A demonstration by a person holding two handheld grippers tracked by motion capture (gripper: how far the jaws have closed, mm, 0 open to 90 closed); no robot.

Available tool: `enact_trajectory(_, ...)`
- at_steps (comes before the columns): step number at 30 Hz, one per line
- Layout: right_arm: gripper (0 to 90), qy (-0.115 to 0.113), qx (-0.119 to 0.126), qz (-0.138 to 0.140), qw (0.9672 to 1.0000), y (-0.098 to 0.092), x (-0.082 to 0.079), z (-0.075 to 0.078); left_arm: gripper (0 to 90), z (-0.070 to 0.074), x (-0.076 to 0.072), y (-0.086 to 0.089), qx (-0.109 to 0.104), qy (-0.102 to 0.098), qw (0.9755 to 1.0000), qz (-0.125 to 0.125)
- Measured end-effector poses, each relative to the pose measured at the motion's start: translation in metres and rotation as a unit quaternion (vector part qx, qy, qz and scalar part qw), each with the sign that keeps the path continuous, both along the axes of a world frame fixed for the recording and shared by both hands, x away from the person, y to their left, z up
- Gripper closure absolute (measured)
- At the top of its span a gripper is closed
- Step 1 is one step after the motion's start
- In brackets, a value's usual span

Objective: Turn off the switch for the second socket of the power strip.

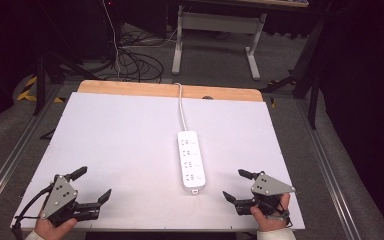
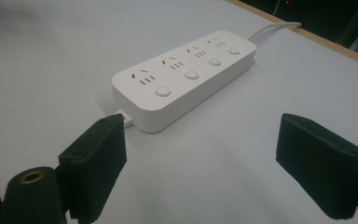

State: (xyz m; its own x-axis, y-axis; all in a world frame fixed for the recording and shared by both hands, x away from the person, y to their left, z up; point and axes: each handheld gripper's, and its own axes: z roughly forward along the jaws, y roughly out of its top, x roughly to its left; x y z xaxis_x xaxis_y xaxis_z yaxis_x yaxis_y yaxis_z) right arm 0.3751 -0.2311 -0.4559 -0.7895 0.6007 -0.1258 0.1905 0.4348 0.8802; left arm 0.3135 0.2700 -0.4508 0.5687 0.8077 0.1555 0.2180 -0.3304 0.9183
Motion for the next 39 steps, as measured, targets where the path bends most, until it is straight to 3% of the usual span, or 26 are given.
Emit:
enact_trajectory(3,16.8,0.001,0.001,-0.003,1.0000,-0.001,0.000,0.001,6.7,-0.001,0.000,0.000,-0.012,0.004,0.9999,-0.002)
enact_trajectory(12,17.0,0.004,-0.009,0.000,0.9999,0.007,0.001,0.010,6.8,-0.002,0.001,0.000,-0.019,0.012,0.9997,0.000)
enact_trajectory(25,17.3,0.034,-0.005,0.000,0.9994,0.025,0.028,0.039,6.8,-0.003,0.002,0.000,-0.009,0.013,0.9999,0.007)
enact_trajectory(34,18.2,0.027,-0.016,0.011,0.9994,0.040,0.039,0.057,6.8,-0.002,0.002,0.000,-0.010,0.013,0.9999,0.005)
enact_trajectory(39,18.2,0.027,-0.018,0.013,0.9994,0.045,0.043,0.059,6.8,-0.002,0.002,0.000,-0.009,0.012,0.9999,0.005)
